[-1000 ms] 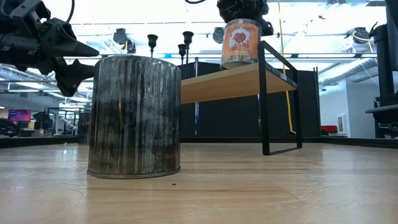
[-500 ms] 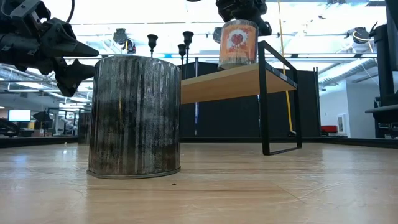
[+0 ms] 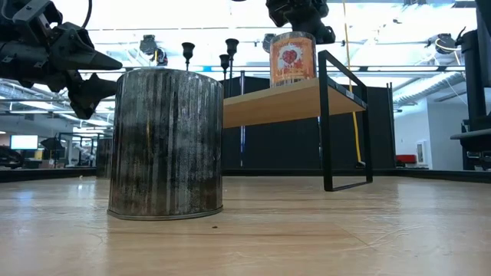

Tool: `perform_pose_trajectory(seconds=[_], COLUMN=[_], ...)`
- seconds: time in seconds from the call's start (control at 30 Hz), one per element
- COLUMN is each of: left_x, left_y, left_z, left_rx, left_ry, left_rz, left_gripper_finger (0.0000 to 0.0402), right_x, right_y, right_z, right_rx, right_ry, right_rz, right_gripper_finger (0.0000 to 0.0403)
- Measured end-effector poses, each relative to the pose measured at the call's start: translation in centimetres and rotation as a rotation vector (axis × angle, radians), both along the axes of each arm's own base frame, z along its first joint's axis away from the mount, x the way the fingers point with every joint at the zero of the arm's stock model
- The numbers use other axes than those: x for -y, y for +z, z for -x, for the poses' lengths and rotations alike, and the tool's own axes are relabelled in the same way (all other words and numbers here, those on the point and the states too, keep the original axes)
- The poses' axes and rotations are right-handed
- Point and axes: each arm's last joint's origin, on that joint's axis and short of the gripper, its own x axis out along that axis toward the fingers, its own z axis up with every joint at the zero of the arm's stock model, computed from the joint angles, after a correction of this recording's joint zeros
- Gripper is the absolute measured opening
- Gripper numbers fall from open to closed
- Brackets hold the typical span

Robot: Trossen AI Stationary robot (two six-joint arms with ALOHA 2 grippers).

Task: Pick & Place candle stick holders
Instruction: Put the bottom orange scented candle on the shelf

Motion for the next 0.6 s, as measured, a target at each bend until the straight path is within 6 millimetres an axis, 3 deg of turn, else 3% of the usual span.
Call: perform_pose_trajectory(seconds=[0.6], left_x=[0.0], left_y=[0.01], left_z=[0.0], left_rx=[0.001], left_ry=[0.0], left_rz=[0.001], left_gripper_finger=[0.0209], right_x=[-0.14], right_y=[0.37], right_z=[0.28], right_rx=[0.012], right_ry=[-0.03], right_rz=[-0.009], right_gripper_finger=[0.0052])
